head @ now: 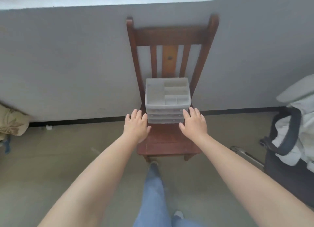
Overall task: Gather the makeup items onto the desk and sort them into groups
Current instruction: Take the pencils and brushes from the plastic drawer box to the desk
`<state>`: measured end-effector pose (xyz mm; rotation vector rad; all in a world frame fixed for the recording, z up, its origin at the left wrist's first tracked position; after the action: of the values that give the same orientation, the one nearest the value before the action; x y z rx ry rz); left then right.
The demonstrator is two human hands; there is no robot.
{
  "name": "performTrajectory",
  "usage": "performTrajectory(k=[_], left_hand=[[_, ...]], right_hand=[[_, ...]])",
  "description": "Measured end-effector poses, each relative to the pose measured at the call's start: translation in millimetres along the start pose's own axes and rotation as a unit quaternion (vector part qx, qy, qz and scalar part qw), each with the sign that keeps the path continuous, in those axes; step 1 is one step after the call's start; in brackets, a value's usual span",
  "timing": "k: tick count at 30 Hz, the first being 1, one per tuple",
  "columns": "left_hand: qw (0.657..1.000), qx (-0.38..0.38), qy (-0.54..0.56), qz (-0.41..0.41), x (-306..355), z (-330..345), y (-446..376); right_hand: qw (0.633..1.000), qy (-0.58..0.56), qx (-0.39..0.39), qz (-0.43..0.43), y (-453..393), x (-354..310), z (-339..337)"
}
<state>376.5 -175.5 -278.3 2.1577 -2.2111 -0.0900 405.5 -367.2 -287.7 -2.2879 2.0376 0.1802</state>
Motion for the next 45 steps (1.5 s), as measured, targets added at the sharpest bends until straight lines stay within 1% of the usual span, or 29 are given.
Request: performTrajectory(k=[3, 5, 7, 8, 9, 10, 12, 13, 14, 15, 16, 17, 18, 20, 22, 23, 27, 29, 32, 35, 36, 38, 39, 40, 41, 42, 43, 44, 45], left_hand=[[0.999, -0.035, 0.015, 0.015, -19.2, 23.7, -58.1], [0.997, -0.058, 0.029, 0.037, -27.0, 39.8, -91.8], [0.995, -0.071, 0.05, 0.048, -33.8, 57.9, -120.8], [0.994, -0.075, 0.058, 0.056, -35.8, 67.4, -132.9], [0.992, -0.08, 0.061, 0.071, -36.2, 76.7, -142.8], [0.991, -0.086, 0.061, 0.088, -35.7, 85.4, -151.8], [0.986, -0.099, 0.055, 0.119, -34.2, 102.1, -165.4], [0.985, -0.102, 0.053, 0.132, -33.6, 110.2, -171.9], [0.983, -0.103, 0.052, 0.141, -33.7, 117.1, -176.7], [0.983, -0.101, 0.056, 0.143, -33.9, 122.3, -180.6], [0.983, -0.097, 0.066, 0.139, -34.3, 126.1, -183.5], [0.984, -0.092, 0.079, 0.133, -35.0, 128.9, -185.0], [0.983, -0.087, 0.091, 0.13, -35.6, 130.2, -185.7], [0.982, -0.073, 0.117, 0.129, -36.5, 129.4, -185.2], [0.979, -0.059, 0.147, 0.131, -36.8, 125.7, -185.3], [0.978, -0.059, 0.15, 0.131, -37.3, 124.2, -183.9], [0.981, -0.058, 0.141, 0.117, -37.9, 124.4, -182.8], [0.983, -0.063, 0.127, 0.114, -38.2, 124.3, -182.4], [0.984, -0.07, 0.11, 0.122, -39.4, 122.1, -182.7], [0.984, -0.061, 0.118, 0.116, -38.6, 117.9, -179.4], [0.984, -0.049, 0.139, 0.098, -36.7, 116.5, -175.4], [0.979, -0.022, 0.204, 0.007, -36.1, 116.8, -162.3], [0.97, -0.022, 0.234, -0.056, -37.1, 120.7, -152.3], [0.958, -0.038, 0.257, -0.119, -38.0, 127.6, -140.1], [0.944, -0.068, 0.273, -0.175, -37.8, 136.7, -126.7], [0.929, -0.1, 0.28, -0.219, -36.2, 146.2, -113.1], [0.916, -0.132, 0.284, -0.252, -33.5, 155.1, -100.8], [0.9, -0.16, 0.292, -0.281, -29.4, 162.6, -90.7], [0.885, -0.182, 0.304, -0.304, -24.6, 168.3, -83.1]], right_hand=[[0.997, -0.037, -0.049, 0.046, -50.4, -8.6, 33.0], [0.986, -0.094, -0.108, 0.083, -71.3, -15.1, 63.2], [0.952, -0.197, -0.166, 0.162, -83.8, -21.7, 93.8], [0.919, -0.267, -0.183, 0.227, -88.5, -23.5, 106.7], [0.866, -0.348, -0.187, 0.307, -92.7, -24.0, 119.1], [0.792, -0.437, -0.175, 0.389, -97.2, -23.9, 130.7], [0.597, -0.606, -0.12, 0.511, -105.3, -24.3, 152.2], [0.501, -0.666, -0.086, 0.546, -110.2, -23.5, 160.4], [0.425, -0.702, -0.061, 0.568, -113.4, -22.3, 166.9], [0.371, -0.721, -0.043, 0.584, -115.4, -21.0, 172.8], [0.335, -0.73, -0.031, 0.595, -116.8, -20.2, 177.4], [0.312, -0.732, -0.025, 0.605, -117.4, -19.9, 181.9], [0.295, -0.733, -0.021, 0.612, -118.0, -19.8, 185.6], [0.279, -0.738, -0.024, 0.614, -118.6, -18.8, 188.8], [0.28, -0.742, -0.031, 0.608, -118.8, -14.8, 190.1], [0.288, -0.74, -0.033, 0.607, -115.0, -12.0, 190.9], [0.339, -0.677, -0.026, 0.652, -80.6, -3.7, 199.2], [0.357, -0.645, -0.028, 0.675, -56.0, -4.5, 204.5], [0.361, -0.613, -0.067, 0.7, -27.0, -10.5, 209.5], [0.372, -0.601, -0.11, 0.699, -18.0, -11.8, 209.1], [0.379, -0.6, -0.121, 0.694, -18.1, -10.8, 207.5], [0.409, -0.586, -0.163, 0.68, -17.9, -7.5, 201.0], [0.432, -0.574, -0.201, 0.665, -17.2, -5.6, 195.9], [0.466, -0.555, -0.258, 0.639, -16.0, -4.3, 189.9], [0.515, -0.522, -0.324, 0.598, -14.3, -3.7, 182.8], [0.578, -0.478, -0.378, 0.543, -14.5, -2.6, 174.8], [0.651, -0.431, -0.403, 0.478, -18.0, -0.6, 168.3], [0.733, -0.387, -0.386, 0.405, -26.5, 3.5, 163.5], [0.821, -0.339, -0.329, 0.321, -40.7, 8.1, 159.1]])
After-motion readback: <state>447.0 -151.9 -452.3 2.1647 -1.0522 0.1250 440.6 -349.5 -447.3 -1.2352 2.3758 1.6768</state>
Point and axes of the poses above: each hand's wrist, its own y-axis away from the middle knuckle, its own z-axis out of the palm, x = y × z, the point moved 5 cm from there along -y, towards the middle knuckle, and after that the axes turned 13 degrees about x, right-handed, at the moved point
